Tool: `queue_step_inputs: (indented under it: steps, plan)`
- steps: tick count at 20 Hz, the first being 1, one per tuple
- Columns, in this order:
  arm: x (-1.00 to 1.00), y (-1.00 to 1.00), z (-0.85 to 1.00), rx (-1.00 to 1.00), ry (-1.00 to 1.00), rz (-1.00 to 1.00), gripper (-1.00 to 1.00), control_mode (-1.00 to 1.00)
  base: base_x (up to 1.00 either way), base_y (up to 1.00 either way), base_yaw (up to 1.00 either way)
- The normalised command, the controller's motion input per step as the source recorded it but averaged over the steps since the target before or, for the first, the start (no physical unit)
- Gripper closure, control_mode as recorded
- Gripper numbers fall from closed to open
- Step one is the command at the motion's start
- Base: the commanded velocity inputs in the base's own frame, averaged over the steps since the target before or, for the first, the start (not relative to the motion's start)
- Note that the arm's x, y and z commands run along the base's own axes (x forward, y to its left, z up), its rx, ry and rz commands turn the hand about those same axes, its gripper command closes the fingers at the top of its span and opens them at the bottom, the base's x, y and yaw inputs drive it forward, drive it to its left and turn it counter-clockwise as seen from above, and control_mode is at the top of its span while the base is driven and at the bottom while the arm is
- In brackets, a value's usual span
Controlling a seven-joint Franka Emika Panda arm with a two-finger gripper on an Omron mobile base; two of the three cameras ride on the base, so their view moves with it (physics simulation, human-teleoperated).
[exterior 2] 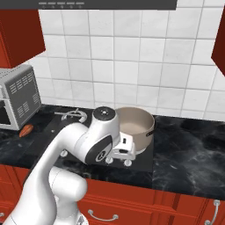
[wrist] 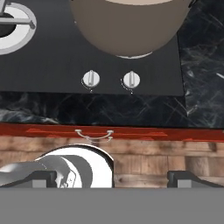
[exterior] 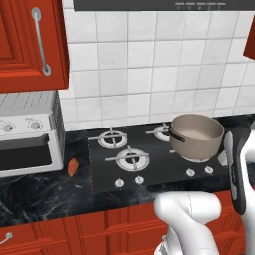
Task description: Turn on the burner for the pot on the stove. Wait thirty seconds for the pot to heat up. Then add the sweet potato to the pot.
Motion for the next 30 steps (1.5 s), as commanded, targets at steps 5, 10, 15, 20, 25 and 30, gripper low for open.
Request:
queue_step_inputs:
  steps: [5,10,15,20,25,30]
  plan:
    - [0.0,-0.06,-0.09,0.0,0.0,0.0,-1.0,-1.0,0.0,0.0,0.0]
    - [0.0,-0.02,-0.12,0.0,0.0,0.0,-1.0,-1.0,0.0,0.0,0.0]
    - [0.0,-0.03,-0.12,0.0,-0.01,0.0,-1.0,-1.0,0.0,0.0,0.0]
    - [0.01,-0.08,-0.14,0.0,-0.03,0.0,-1.0,-1.0,0.0,0.0,0.0]
    - [0.14,-0.01,-0.12,0.0,-0.13,0.03,-1.0,-1.0,0.0,0.0,0.0]
    - [0.18,-0.01,-0.12,0.0,-0.08,0.03,-1.0,-1.0,0.0,0.0,0.0]
